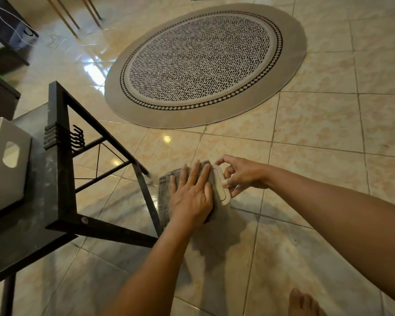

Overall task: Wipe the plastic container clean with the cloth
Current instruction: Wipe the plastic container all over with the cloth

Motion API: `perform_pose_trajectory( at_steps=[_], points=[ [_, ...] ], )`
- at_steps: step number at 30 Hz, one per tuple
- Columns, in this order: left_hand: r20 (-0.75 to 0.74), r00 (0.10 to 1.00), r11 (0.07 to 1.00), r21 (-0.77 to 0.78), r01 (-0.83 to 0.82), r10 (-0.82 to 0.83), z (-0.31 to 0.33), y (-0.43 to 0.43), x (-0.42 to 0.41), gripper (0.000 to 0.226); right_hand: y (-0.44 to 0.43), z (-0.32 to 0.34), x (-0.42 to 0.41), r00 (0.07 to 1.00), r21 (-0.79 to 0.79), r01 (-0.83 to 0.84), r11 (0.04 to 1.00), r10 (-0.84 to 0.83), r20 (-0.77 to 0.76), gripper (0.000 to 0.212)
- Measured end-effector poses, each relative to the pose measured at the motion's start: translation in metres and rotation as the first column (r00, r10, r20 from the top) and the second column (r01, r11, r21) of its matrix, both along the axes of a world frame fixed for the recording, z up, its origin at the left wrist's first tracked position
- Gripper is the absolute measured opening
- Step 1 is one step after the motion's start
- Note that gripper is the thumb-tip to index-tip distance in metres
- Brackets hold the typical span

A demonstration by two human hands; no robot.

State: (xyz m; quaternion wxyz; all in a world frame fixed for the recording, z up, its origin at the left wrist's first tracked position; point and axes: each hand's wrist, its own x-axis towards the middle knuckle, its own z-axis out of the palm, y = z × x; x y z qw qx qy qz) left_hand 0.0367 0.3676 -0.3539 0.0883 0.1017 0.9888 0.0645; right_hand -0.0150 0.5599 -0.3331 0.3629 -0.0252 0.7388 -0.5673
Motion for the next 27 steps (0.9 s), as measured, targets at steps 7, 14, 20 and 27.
perform_pose_trajectory(
  at_steps=[7, 14, 20, 27],
  points=[
    [-0.028, 0.999, 0.999, 0.004, -0.033, 0.034, -0.003, 0.017, 0.029, 0.059, 0.000, 0.001, -0.003, 1.000, 0.008, -0.019, 1.000, 0.019, -0.015, 0.055],
    [0.019, 0.930, 0.930, 0.027, -0.367, 0.367, 0.002, -0.005, 0.018, 0.062, -0.003, -0.003, 0.002, 0.999, 0.019, 0.013, 1.000, -0.012, -0.039, 0.056],
    [0.010, 0.989, 0.989, 0.017, -0.147, 0.147, 0.002, 0.029, 0.020, 0.061, -0.005, 0.000, 0.001, 0.999, 0.021, 0.009, 1.000, -0.008, -0.046, 0.054],
    [0.025, 0.915, 0.912, 0.074, -0.403, 0.403, 0.002, 0.003, 0.025, 0.061, -0.004, -0.002, 0.003, 0.998, -0.005, 0.045, 0.999, -0.045, -0.045, 0.054]
  ],
)
